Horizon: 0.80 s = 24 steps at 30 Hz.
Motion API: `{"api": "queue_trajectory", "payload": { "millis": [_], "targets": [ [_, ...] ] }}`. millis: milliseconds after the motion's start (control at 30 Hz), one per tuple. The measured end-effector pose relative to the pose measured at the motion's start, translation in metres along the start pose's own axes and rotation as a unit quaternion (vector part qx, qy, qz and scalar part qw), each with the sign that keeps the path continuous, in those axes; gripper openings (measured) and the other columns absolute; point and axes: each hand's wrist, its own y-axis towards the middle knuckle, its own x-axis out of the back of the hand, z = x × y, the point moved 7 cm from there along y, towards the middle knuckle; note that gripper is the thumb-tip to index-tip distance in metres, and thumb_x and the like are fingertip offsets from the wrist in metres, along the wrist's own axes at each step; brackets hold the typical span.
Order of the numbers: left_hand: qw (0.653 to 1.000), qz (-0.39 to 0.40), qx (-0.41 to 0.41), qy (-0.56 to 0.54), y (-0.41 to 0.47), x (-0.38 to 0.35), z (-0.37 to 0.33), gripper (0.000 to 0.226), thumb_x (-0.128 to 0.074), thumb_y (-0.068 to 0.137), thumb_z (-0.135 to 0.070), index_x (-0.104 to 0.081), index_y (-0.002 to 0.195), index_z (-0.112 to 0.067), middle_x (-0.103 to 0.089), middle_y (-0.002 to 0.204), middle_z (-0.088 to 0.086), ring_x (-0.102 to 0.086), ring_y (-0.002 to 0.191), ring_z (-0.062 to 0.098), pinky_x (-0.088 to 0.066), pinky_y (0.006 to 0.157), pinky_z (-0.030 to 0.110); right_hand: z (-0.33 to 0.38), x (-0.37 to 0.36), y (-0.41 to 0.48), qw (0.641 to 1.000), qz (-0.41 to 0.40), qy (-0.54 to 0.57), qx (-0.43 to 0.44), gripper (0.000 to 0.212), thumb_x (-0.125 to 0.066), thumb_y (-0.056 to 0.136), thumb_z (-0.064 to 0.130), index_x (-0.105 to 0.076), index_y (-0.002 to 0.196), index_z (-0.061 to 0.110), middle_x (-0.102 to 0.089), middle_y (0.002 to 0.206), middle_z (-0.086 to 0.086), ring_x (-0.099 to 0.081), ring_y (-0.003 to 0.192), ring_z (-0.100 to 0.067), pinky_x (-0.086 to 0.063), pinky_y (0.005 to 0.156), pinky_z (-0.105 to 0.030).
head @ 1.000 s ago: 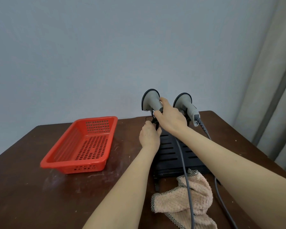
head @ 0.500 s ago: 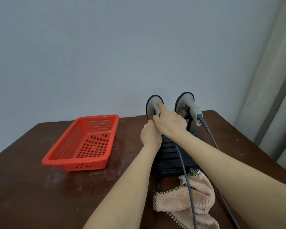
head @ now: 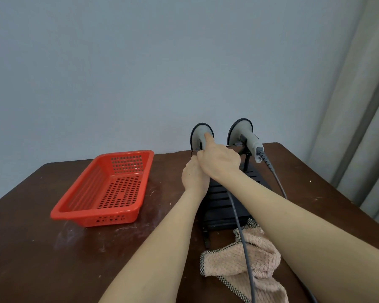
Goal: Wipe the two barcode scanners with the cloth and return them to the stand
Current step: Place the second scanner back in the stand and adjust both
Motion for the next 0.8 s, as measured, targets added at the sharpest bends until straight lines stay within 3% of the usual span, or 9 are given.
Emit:
{"api": "queue_trajectory", "payload": {
  "millis": [267,500,633,800],
  "targets": [
    [0.999,0.021,0.008,-0.029,-0.005,0.003,-0.001,0.024,-0.04,0.095,-0.017,-0.049,0.113,-0.004,-0.062,0.109,0.013,-0.06,0.098,0.03,-0.045,0.074,0.034,-0.003,0.0,0.0,1.0,0.005,0.017,-0.006,0.044,-0.036,0.095,0.024,-0.029,0.138,0.023,-0.045,0.072,-0.002,-0.049,0.072,-0.029,-0.026,0.05,-0.028],
    [0.994,0.058,0.007,-0.089,-0.011,0.011,-0.002,0.037,-0.045,0.09,-0.031,-0.046,0.121,-0.012,-0.059,0.118,0.008,-0.056,0.107,0.029,-0.045,0.081,0.037,-0.005,0.001,0.0,0.999,0.026,0.016,-0.014,0.042,-0.036,0.097,0.031,-0.031,0.136,0.017,-0.062,0.11,-0.011,-0.056,0.091,-0.032,-0.036,0.068,-0.033],
    [0.992,0.026,0.005,-0.12,-0.013,0.025,0.002,0.03,-0.037,0.092,-0.029,-0.05,0.118,-0.019,-0.061,0.119,0.002,-0.058,0.104,0.026,-0.045,0.078,0.035,-0.007,0.001,-0.002,0.999,0.03,0.027,-0.025,0.036,-0.035,0.097,0.032,-0.036,0.127,0.013,-0.062,0.114,-0.012,-0.052,0.087,-0.03,-0.035,0.069,-0.034],
    [0.984,-0.035,0.017,-0.172,-0.01,0.046,0.008,0.04,-0.039,0.091,-0.018,-0.051,0.128,-0.02,-0.061,0.125,0.003,-0.056,0.113,0.026,-0.046,0.088,0.039,-0.006,0.003,-0.003,0.998,0.035,0.039,-0.029,0.038,-0.031,0.098,0.034,-0.037,0.128,0.012,-0.06,0.118,-0.013,-0.054,0.094,-0.031,-0.035,0.071,-0.035]
  ]
}}
